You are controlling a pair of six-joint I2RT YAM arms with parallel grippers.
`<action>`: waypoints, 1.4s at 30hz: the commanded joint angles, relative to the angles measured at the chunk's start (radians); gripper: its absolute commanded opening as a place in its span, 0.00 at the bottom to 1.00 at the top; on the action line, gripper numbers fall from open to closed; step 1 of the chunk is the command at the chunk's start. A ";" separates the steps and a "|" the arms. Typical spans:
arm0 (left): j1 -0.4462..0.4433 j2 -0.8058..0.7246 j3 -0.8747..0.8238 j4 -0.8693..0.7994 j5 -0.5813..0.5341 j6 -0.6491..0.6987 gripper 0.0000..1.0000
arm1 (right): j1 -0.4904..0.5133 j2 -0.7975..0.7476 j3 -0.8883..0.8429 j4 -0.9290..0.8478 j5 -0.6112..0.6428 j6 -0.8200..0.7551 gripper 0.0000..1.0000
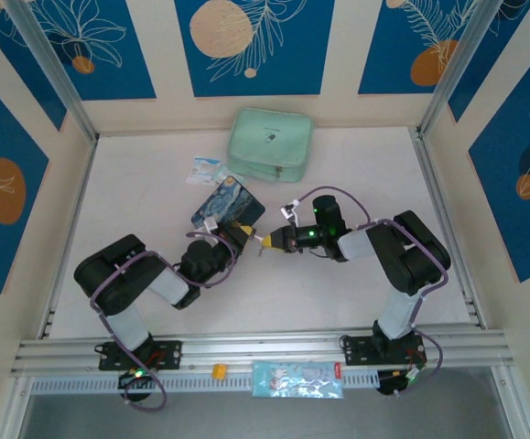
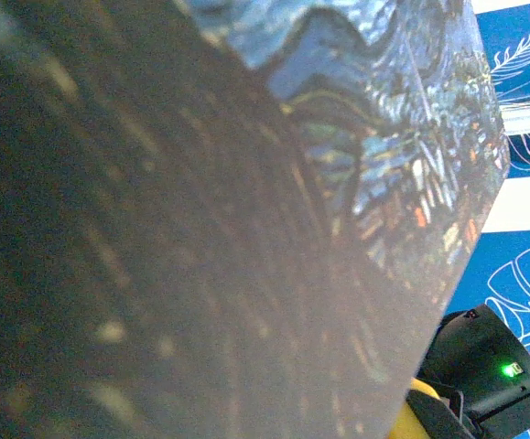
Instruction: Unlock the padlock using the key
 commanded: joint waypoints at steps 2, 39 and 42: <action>0.006 0.005 0.020 0.061 0.058 -0.009 0.00 | 0.007 0.006 0.037 -0.003 -0.030 -0.012 0.00; 0.005 0.042 0.069 0.028 0.286 0.002 0.00 | -0.054 -0.058 0.186 -0.299 -0.032 -0.124 0.00; 0.006 0.040 0.072 0.025 0.284 0.004 0.00 | -0.051 -0.064 0.201 -0.315 -0.028 -0.124 0.00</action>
